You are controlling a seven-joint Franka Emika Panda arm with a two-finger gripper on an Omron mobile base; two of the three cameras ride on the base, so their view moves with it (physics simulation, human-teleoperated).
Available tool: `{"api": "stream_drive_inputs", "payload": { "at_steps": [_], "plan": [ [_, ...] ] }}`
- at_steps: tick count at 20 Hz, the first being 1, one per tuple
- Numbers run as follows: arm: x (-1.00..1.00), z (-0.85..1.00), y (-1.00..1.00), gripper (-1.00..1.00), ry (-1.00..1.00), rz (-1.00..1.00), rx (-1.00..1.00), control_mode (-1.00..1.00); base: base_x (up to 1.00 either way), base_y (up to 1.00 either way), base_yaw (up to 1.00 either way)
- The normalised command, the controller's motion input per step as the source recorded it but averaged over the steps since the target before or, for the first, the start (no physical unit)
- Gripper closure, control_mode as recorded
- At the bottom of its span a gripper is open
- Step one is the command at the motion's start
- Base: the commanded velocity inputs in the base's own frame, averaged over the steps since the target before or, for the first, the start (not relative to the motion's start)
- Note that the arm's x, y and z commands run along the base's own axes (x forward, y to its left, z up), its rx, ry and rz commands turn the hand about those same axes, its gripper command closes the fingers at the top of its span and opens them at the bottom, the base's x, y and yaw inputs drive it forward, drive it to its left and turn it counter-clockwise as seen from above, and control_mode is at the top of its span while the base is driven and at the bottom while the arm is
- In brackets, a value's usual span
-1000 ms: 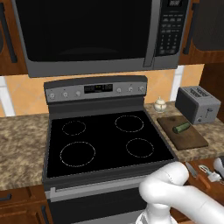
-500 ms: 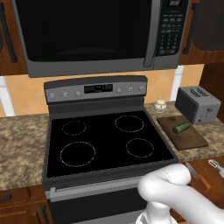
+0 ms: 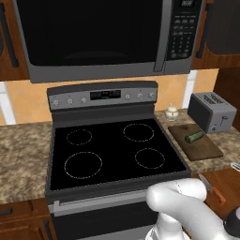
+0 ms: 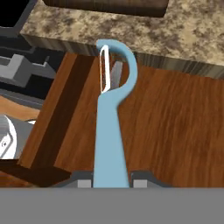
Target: Place the appropriate cutting tool for cutting the cucumber skin on the cutting board.
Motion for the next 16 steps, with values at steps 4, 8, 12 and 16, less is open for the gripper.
{"api": "stream_drive_inputs", "payload": {
  "at_steps": [4,8,12,16],
  "plan": [
    [0.22,0.99,0.65,1.0,0.05,0.02,0.03,-1.0,0.0,0.0,0.0],
    [0.93,0.66,0.51,1.0,0.01,0.0,0.03,-1.0,0.0,0.0,0.0],
    [1.0,0.13,0.29,1.0,0.0,-0.03,0.01,-1.0,0.0,0.0,0.0],
    [0.88,-0.15,0.06,1.0,0.08,-0.16,0.0,-1.0,0.0,0.0,0.0]
  ]
}}
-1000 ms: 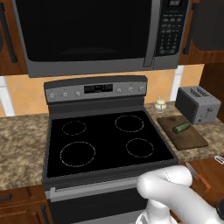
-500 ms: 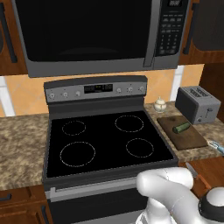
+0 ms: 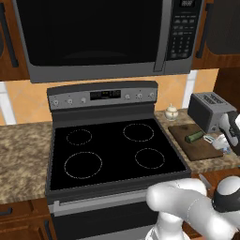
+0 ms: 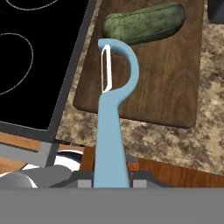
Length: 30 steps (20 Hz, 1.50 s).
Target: Place the appropriate cutting tool for cutting the cucumber skin on the cutting board.
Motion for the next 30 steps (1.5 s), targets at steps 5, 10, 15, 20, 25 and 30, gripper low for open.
{"api": "stream_drive_inputs", "payload": {
  "at_steps": [5,10,15,20,25,30],
  "plan": [
    [0.9,-0.04,-0.03,1.0,0.13,-0.2,0.01,-1.0,0.0,0.0,0.0],
    [0.72,-0.2,-0.05,1.0,0.17,-0.22,0.01,-1.0,0.0,0.0,0.0],
    [0.16,-0.51,-0.03,1.0,0.14,-0.2,0.01,-1.0,0.0,0.0,0.0],
    [0.08,-0.24,-0.03,1.0,0.07,-0.23,0.01,-1.0,0.0,0.0,0.0],
    [0.01,-0.27,0.08,1.0,0.01,-0.27,0.01,-1.0,0.0,0.0,0.0],
    [-0.14,-0.51,0.18,1.0,0.0,-0.27,0.0,-1.0,0.0,0.0,0.0]
  ]
}}
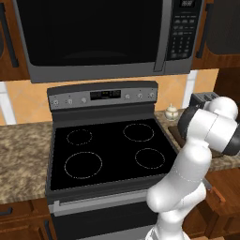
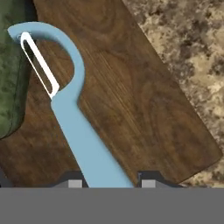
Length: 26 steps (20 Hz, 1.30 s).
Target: Place the appropriate cutting tool for cutting the cucumber skin on the cutting board.
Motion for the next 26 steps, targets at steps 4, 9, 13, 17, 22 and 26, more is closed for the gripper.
{"api": "stream_drive_inputs", "payload": {
  "at_steps": [4,9,13,17,22,26],
  "plan": [
    [-0.02,-0.38,0.28,1.0,0.0,-0.26,0.0,-1.0,0.0,0.0,0.0],
    [0.03,-0.14,0.23,-1.0,0.0,-0.2,0.0,-1.0,0.0,0.0,0.0],
    [0.0,0.0,0.0,-1.0,0.0,-0.13,0.0,-1.0,0.0,0.0,0.0],
    [-0.02,0.14,0.0,-1.0,-0.01,-0.06,-0.01,-1.0,0.0,0.0,0.0],
    [-0.21,0.78,0.0,-1.0,-0.05,0.0,0.0,-1.0,0.0,0.0,0.0],
    [-0.88,0.97,0.12,-1.0,-0.12,0.03,-0.04,-1.0,0.0,0.0,0.0]
  ]
}}
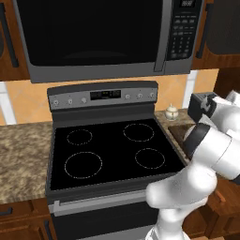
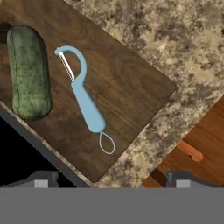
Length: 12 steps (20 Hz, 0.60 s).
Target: Place the appropriate cutting tool for cutting the cucumber skin on the cutting board.
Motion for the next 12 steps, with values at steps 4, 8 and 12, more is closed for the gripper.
{"api": "stream_drive_inputs", "payload": {
  "at_steps": [4,8,12],
  "plan": [
    [-1.0,0.55,0.89,-1.0,-0.18,0.26,-0.28,-1.0,0.0,0.0,0.0],
    [-0.77,0.29,1.0,-1.0,-0.04,0.17,-0.26,-1.0,0.0,0.0,0.0],
    [-0.97,0.16,0.92,-1.0,-0.13,0.09,-0.11,-1.0,0.0,0.0,0.0]
  ]
}}
